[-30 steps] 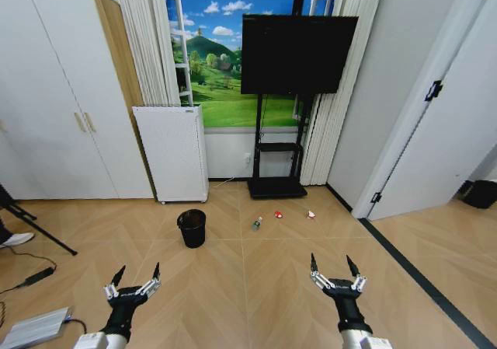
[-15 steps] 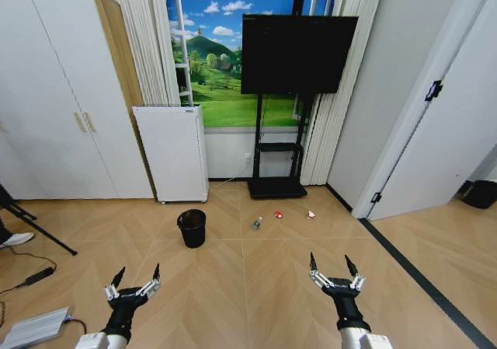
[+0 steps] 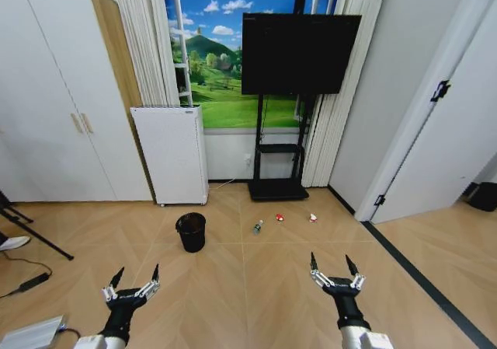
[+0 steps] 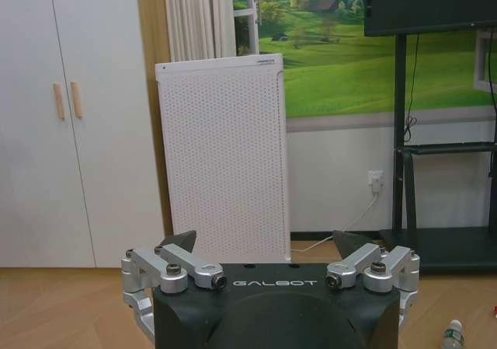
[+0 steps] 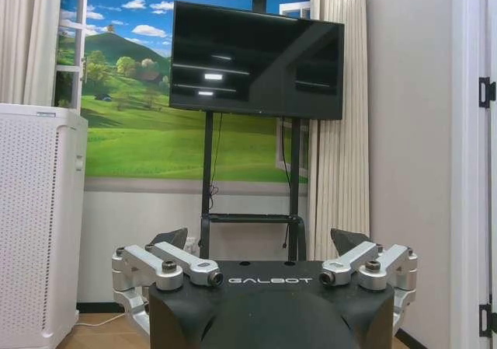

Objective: Pick up the trash bin and place the garbage on the floor into it.

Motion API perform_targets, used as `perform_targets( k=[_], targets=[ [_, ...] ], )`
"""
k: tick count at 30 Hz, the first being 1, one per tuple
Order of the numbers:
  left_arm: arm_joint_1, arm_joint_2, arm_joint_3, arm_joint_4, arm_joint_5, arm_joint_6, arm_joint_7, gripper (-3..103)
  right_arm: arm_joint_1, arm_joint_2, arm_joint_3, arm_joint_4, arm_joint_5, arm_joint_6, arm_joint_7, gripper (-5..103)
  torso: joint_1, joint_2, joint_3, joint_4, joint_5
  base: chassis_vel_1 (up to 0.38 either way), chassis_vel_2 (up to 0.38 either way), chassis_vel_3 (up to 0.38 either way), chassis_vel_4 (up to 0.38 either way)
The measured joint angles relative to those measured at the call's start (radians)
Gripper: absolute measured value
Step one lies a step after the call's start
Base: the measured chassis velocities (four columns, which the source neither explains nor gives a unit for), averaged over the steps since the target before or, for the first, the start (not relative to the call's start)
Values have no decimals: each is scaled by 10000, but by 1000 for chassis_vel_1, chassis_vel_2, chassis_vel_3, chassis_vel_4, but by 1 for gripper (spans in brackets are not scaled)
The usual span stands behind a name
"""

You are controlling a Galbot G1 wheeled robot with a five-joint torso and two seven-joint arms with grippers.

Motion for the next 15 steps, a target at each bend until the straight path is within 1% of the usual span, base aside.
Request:
perform_targets(
  k=[2, 3, 5, 8, 12, 15],
  targets=[
    [4, 0, -4, -4, 1, -13, 0, 99, -11, 14, -5, 0, 0, 7, 0, 100, 2, 0, 1, 2, 6, -248, 230, 221, -228],
    [6, 0, -6, -7, 1, -22, 2, 99, -24, 34, -11, -2, -4, 15, 1, 100, 1, 0, 0, 1, -1, -247, 256, 262, -237],
    [7, -5, -6, -8, 1, -26, 2, 99, -27, 48, -12, -10, -9, 18, 2, 100, 1, 0, 0, 3, 2, -244, 256, 248, -256],
    [-1, -4, -8, -3, -2, -35, 3, 99, -24, 73, -12, -35, -13, 19, 2, 100, 0, 1, -1, 0, -1, -260, 290, 278, -272],
    [-5, 17, -35, 2, -32, -42, 4, 99, -17, 88, -17, -43, -17, 53, -12, 100, 1, 0, 1, 3, 2, -293, 332, 320, -320],
    [-8, 24, -44, -2, -50, -43, 4, 99, -19, 99, -22, -43, -18, 73, -24, 100, 3, 0, 2, 2, 2, -365, 358, 352, -368]
  ],
)
